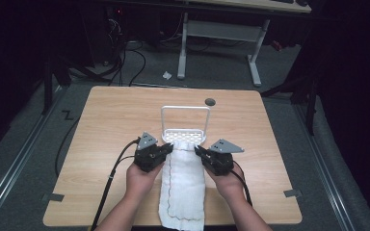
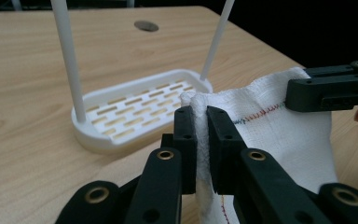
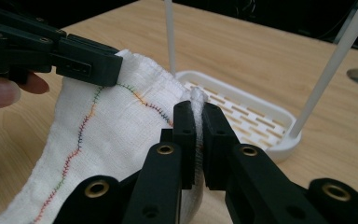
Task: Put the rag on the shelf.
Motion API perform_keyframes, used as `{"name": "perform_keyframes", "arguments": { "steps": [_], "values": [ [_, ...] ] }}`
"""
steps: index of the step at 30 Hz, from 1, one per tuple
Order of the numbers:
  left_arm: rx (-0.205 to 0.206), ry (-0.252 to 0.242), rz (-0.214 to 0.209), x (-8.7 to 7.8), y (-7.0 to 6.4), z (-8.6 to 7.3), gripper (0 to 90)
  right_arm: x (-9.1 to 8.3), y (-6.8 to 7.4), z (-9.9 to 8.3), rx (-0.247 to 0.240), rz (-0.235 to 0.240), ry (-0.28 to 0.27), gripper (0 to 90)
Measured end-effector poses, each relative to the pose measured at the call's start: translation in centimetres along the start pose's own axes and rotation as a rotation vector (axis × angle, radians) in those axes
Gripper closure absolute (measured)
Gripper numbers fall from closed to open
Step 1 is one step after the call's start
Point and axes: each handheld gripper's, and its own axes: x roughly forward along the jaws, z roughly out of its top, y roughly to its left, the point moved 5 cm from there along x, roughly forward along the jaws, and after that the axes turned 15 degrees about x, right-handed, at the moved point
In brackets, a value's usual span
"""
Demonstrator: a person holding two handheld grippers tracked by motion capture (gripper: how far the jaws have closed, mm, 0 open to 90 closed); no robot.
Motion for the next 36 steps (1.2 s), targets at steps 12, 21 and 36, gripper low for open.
{"name": "perform_keyframes", "arguments": {
  "steps": [12, 21, 36],
  "values": [
    [0.084, -0.104, 0.039, -2.8, -0.4, 5.6, 83.1, -2.6, 1.7, 4.8, -0.034, 0.016, -0.117, 85.9],
    [0.113, -0.171, 0.057, -4.4, 0.2, 8.9, 83.1, -4.5, 2.6, 8.5, -0.052, 0.023, -0.202, 85.9],
    [0.183, -0.254, 0.079, -6.1, 0.8, 13.6, 83.3, -6.4, 3.1, 12.6, -0.063, 0.032, -0.3, 86.0]
  ]
}}
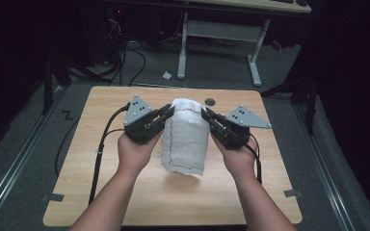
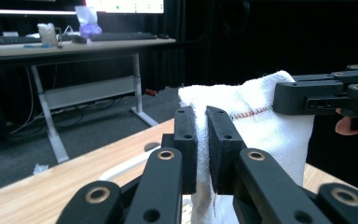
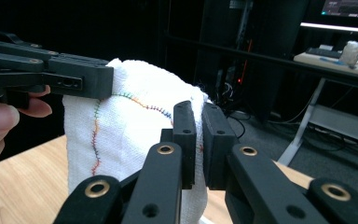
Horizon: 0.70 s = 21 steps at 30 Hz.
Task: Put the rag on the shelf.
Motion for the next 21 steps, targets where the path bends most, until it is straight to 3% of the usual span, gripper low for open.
{"name": "perform_keyframes", "arguments": {
  "steps": [3, 8, 10, 16, 21],
  "values": [
    [0.022, -0.011, 0.004, 0.0, 0.1, 0.6, 83.3, -0.2, -0.1, 0.7, 0.003, -0.001, -0.014, 86.0],
    [0.021, -0.033, 0.007, 0.2, 0.6, 1.4, 83.3, -0.5, -0.1, 1.9, -0.006, -0.002, -0.037, 86.0],
    [0.035, -0.026, 0.024, 0.4, 0.9, 1.4, 83.3, -0.4, -0.1, 2.3, -0.003, -0.001, -0.037, 86.0],
    [0.029, -0.02, 0.019, 1.4, 2.5, 1.5, 83.4, 0.8, -1.1, 3.5, 0.018, -0.006, -0.02, 86.1],
    [0.032, -0.002, 0.047, 2.2, 4.0, 2.5, 83.5, 2.0, -1.6, 4.7, 0.033, -0.003, -0.015, 86.1]
  ]
}}
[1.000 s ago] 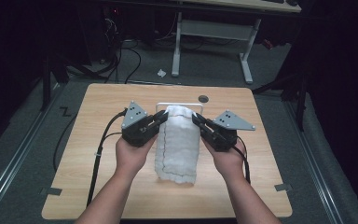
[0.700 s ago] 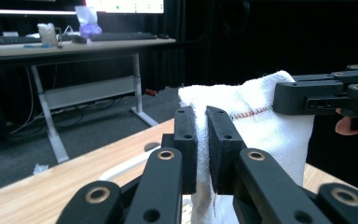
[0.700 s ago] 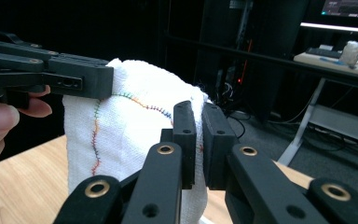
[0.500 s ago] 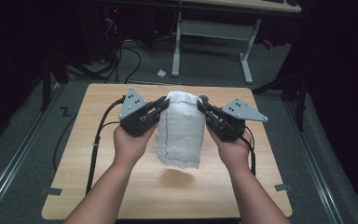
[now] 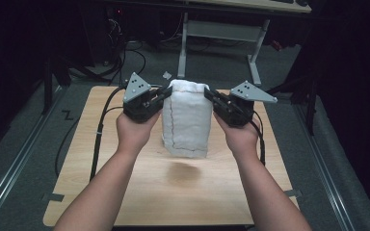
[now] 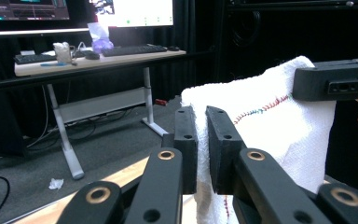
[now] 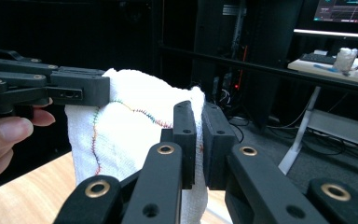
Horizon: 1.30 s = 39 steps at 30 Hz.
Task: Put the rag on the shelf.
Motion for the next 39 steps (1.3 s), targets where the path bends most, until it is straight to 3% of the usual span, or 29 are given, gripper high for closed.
{"name": "perform_keyframes", "arguments": {
  "steps": [4, 10, 15, 18, 32, 37, 39],
  "values": [
    [-0.007, -0.006, -0.003, 0.7, 1.0, 0.7, 83.5, 0.8, -0.4, 0.9, 0.0, -0.011, -0.008, 86.0],
    [0.028, 0.001, -0.003, 2.0, 1.7, 1.2, 83.3, 1.7, -1.1, 1.8, 0.011, -0.024, -0.02, 86.0],
    [0.008, -0.005, -0.013, 3.0, 2.5, 1.5, 83.2, 2.5, -2.2, 2.4, 0.032, -0.033, -0.014, 86.0],
    [0.009, -0.003, 0.012, 3.7, 2.8, 1.5, 83.2, 2.9, -2.5, 2.6, 0.035, -0.04, -0.016, 86.0],
    [-0.065, -0.007, 0.127, 7.3, 5.5, 0.7, 82.9, 7.1, -4.5, 3.9, 0.048, -0.088, -0.009, 86.0],
    [-0.052, 0.052, 0.168, 9.2, 6.1, -0.9, 82.7, 9.1, -5.6, 3.3, 0.043, -0.122, 0.015, 85.9],
    [-0.048, 0.082, 0.17, 9.9, 6.3, -1.6, 82.6, 10.0, -6.2, 2.6, 0.065, -0.135, 0.048, 85.9]
  ]
}}
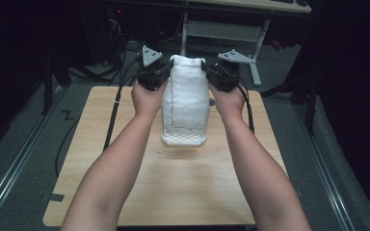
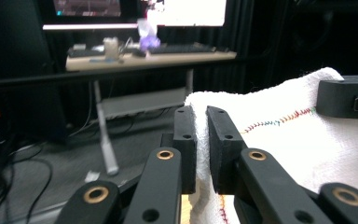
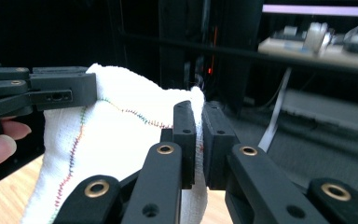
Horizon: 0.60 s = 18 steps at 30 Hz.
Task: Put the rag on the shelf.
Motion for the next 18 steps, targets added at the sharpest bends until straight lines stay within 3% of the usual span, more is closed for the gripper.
{"name": "perform_keyframes", "arguments": {
  "steps": [6, 9, 12, 15, 18],
  "values": [
    [-0.008, 0.071, -0.03, 1.5, 0.0, -1.9, 82.6, 1.8, -1.5, -1.4, 0.046, -0.013, 0.052, 85.9],
    [-0.038, 0.112, -0.048, 2.2, 0.0, -3.0, 82.3, 2.6, -1.8, -2.1, 0.014, -0.037, 0.081, 85.8],
    [-0.051, 0.16, -0.049, 2.7, -0.1, -4.4, 81.1, 3.5, -2.3, -3.0, 0.026, -0.039, 0.13, 85.5],
    [-0.083, 0.173, -0.056, 2.8, -0.3, -5.1, 77.8, 4.1, -2.7, -4.0, 0.033, -0.05, 0.156, 82.6],
    [-0.106, 0.19, -0.086, 3.0, -0.5, -5.5, 67.3, 4.5, -3.0, -4.5, 0.049, -0.058, 0.169, 76.7]
  ]
}}
